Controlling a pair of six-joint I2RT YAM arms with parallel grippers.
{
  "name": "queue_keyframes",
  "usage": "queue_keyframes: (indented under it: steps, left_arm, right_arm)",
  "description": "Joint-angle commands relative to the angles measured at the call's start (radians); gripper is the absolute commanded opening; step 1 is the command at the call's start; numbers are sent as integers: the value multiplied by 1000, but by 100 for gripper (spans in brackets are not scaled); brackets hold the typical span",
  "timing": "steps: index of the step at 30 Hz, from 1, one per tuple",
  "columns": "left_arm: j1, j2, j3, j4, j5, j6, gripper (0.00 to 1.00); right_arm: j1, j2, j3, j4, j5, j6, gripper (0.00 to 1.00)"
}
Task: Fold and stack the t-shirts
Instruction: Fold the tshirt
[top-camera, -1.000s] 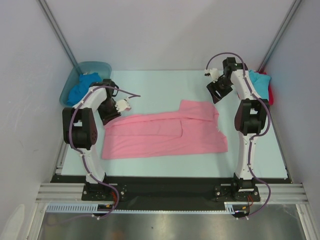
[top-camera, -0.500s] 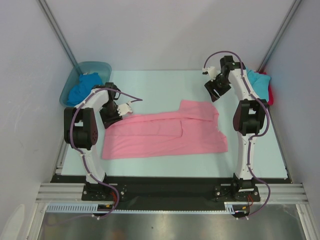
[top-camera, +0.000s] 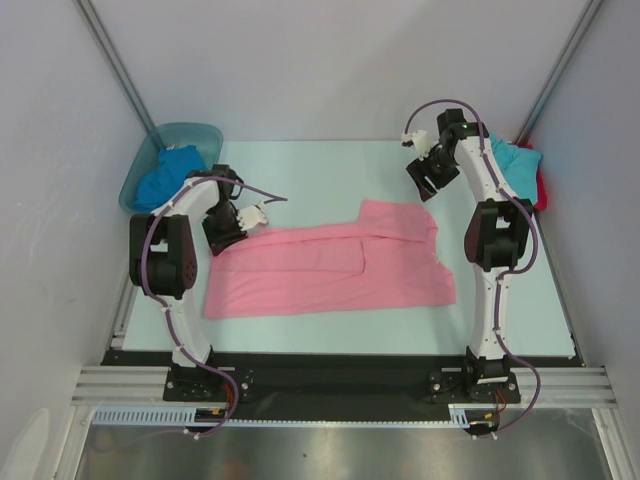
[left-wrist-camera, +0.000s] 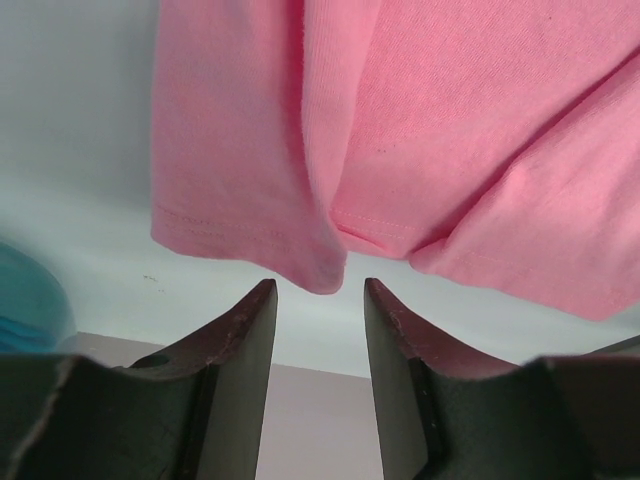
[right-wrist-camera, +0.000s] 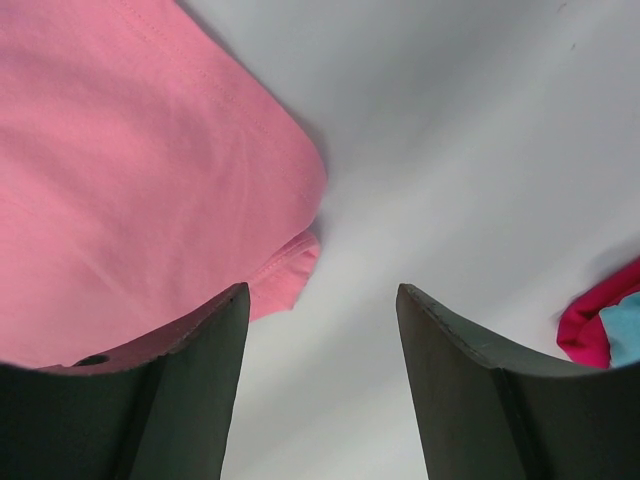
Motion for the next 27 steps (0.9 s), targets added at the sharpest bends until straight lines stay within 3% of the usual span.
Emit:
queue_keyframes:
  steps: [1, 10, 20, 27]
  left_arm:
    - [-11, 1, -5, 8, 38, 0, 45]
    - [-22, 14, -28, 15, 41, -17, 37]
    - [-24, 12, -64, 78, 18, -34, 39]
    - [-24, -5, -91, 144, -17, -38, 34]
  right_arm:
    - [4, -11, 40, -3, 10, 16, 66]
    - [8, -16, 44, 0, 9, 16, 66]
    - [9, -33, 45, -3, 6, 11, 66]
    - [9, -36, 40, -6, 6, 10, 66]
